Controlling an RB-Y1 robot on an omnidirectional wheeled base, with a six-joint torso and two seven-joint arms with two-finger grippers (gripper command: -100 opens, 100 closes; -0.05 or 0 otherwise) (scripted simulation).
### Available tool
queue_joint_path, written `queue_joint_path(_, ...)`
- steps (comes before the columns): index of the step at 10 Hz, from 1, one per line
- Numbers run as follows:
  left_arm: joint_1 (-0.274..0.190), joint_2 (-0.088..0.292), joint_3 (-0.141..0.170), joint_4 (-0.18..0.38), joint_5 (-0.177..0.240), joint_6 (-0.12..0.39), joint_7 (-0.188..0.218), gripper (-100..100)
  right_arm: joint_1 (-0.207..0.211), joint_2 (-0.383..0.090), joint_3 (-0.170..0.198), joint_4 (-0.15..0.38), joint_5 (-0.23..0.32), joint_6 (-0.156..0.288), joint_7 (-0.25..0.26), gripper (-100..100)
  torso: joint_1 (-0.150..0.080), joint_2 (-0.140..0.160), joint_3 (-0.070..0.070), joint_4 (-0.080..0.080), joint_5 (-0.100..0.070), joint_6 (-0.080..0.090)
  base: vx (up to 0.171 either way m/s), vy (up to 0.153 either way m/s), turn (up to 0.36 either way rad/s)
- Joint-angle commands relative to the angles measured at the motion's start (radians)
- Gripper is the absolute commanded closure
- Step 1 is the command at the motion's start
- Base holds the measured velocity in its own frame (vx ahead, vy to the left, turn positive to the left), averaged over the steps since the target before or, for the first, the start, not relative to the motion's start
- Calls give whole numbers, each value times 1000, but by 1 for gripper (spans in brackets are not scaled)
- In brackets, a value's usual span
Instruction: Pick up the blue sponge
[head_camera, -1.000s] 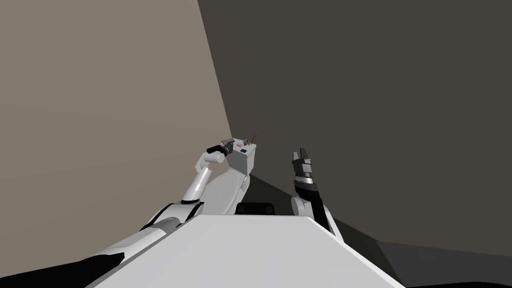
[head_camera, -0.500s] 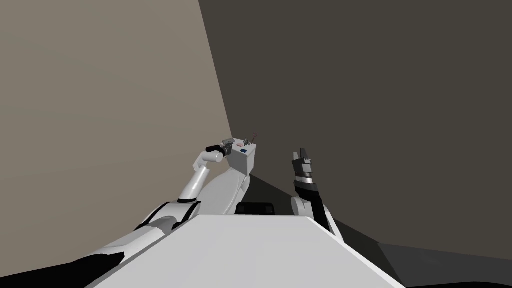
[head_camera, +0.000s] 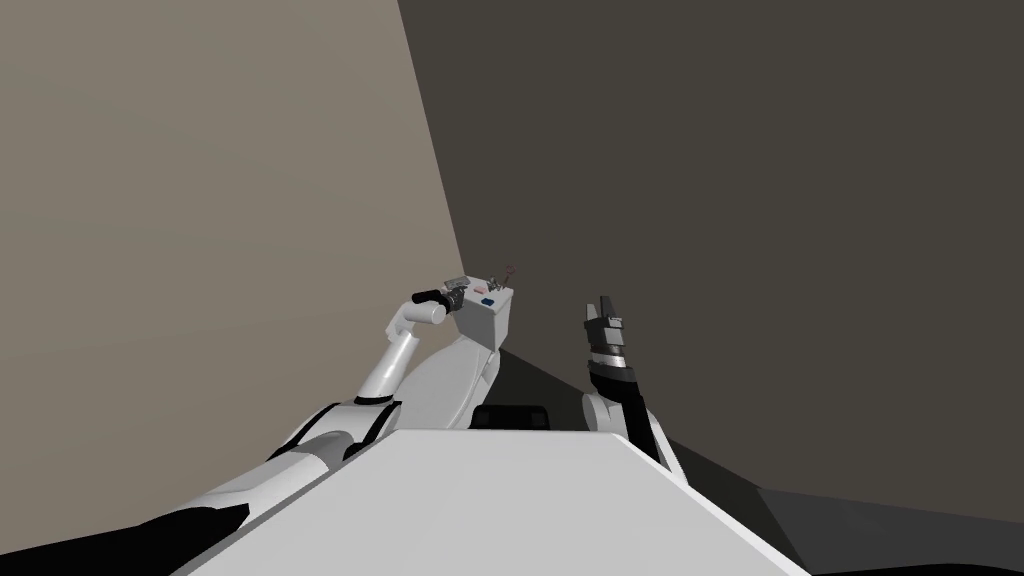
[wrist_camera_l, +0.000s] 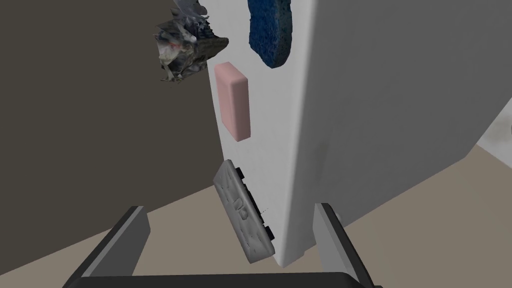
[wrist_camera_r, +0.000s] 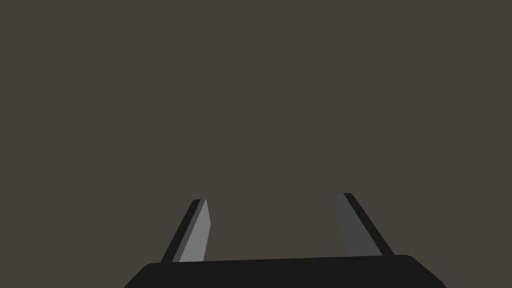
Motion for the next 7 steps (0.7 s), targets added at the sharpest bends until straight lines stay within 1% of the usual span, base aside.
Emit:
queue_joint_path(1,0,0,0,0,0,0,0,-100,0,0,0,0,0,0,0,0,0,0,0,0,0,0,5,-5,16)
queue_joint_path(4,0,0,0,0,0,0,0,-100,0,0,0,0,0,0,0,0,0,0,0,0,0,0,-5,6,-18)
queue_joint_path(5,-2,10,-2,-1,15,30,5,-100,0,0,0,0,0,0,0,0,1,1,0,0,0,0,9,-8,-26)
queue_joint_path(7,-5,24,-5,-3,36,68,13,-100,0,0,0,0,0,0,0,0,-1,-2,-1,0,0,0,54,-22,-14)
